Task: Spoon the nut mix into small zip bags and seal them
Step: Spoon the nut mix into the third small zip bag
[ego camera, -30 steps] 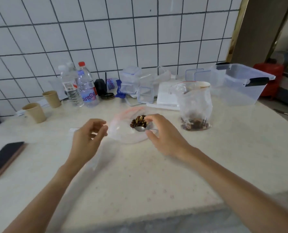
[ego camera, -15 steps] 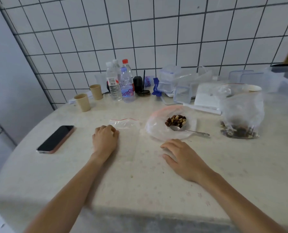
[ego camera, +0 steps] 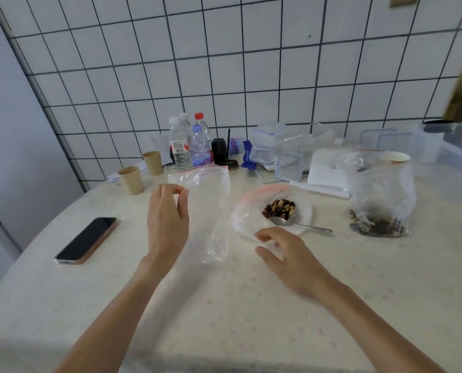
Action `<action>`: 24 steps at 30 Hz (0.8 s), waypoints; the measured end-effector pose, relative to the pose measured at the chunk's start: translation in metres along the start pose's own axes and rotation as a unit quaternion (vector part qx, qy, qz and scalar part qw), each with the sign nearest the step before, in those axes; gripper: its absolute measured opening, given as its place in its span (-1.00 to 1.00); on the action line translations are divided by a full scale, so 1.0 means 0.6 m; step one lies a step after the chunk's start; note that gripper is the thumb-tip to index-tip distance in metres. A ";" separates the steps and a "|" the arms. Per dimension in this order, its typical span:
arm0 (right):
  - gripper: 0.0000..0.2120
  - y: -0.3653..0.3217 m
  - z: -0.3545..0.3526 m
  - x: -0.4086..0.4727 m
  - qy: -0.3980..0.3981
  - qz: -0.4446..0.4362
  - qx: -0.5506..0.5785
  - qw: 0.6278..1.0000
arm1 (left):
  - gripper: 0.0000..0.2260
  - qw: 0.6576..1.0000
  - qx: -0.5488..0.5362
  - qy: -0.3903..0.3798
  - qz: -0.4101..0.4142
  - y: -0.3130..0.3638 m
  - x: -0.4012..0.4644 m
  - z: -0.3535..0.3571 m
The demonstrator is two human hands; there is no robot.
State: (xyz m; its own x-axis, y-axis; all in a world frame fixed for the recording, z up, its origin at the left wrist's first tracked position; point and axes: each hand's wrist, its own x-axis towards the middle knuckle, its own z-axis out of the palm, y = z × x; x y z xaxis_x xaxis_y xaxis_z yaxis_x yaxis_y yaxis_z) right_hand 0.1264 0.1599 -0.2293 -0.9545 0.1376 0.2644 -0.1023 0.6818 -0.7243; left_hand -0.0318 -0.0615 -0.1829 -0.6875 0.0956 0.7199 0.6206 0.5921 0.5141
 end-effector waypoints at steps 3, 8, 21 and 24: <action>-0.62 -0.046 -0.031 0.036 0.095 0.012 0.159 0.983 | -0.89 0.998 -0.036 0.012 0.058 0.064 0.000 -0.013; -0.13 -0.119 -0.118 0.059 0.078 0.108 0.319 0.938 | -0.85 0.985 -0.040 0.005 0.165 0.143 -0.022 0.003; -0.83 -0.121 -0.169 0.005 0.169 0.173 0.216 0.946 | -0.71 0.976 -0.141 -0.067 0.152 0.207 -0.075 0.036; -0.89 -0.126 -0.165 0.001 0.184 0.091 0.148 0.967 | -0.43 0.956 -0.260 -0.129 -0.047 0.224 -0.055 0.025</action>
State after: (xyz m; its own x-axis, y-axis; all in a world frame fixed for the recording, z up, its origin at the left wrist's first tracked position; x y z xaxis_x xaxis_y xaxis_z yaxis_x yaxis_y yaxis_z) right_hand 0.1613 0.1796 -0.1114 -0.8051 0.5205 0.2844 -0.0690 0.3940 -0.9165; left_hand 0.0687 0.0267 -0.1447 -0.7778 0.2961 0.5544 0.6090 0.1368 0.7813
